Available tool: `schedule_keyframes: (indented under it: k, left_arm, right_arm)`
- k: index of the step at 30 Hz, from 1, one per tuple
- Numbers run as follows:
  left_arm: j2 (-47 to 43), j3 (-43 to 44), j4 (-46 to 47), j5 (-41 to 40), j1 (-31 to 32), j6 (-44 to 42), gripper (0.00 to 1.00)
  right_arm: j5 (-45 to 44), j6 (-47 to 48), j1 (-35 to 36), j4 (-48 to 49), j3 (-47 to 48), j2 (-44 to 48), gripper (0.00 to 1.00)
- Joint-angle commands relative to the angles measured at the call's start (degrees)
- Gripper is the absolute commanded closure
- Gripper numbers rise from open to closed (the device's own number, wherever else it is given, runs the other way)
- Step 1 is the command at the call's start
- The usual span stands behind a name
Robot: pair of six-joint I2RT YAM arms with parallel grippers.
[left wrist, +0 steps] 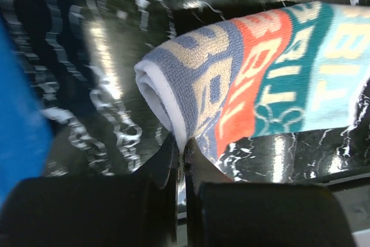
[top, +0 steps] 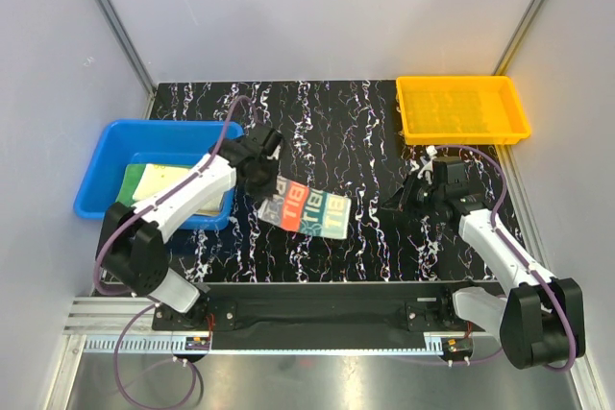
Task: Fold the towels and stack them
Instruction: Neatly place the folded towel into the bin
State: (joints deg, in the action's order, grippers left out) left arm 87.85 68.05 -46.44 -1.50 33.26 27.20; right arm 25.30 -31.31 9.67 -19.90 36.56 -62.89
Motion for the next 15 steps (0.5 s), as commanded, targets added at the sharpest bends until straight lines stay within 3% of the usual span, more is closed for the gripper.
schedule_keyframes:
  k: [1, 15]
  left_arm:
    - [-2.7, 6.5, -12.9, -9.1, -1.7, -6.0, 1.00]
    - [-4.7, 16.1, -17.5, -19.1, -17.7, -22.5, 1.00]
  right_arm:
    - [1.8, 1.3, -0.3, -0.8, 2.6, 0.2, 0.79]
    - [5.9, 1.6, -0.3, 3.1, 0.6, -0.7, 0.79]
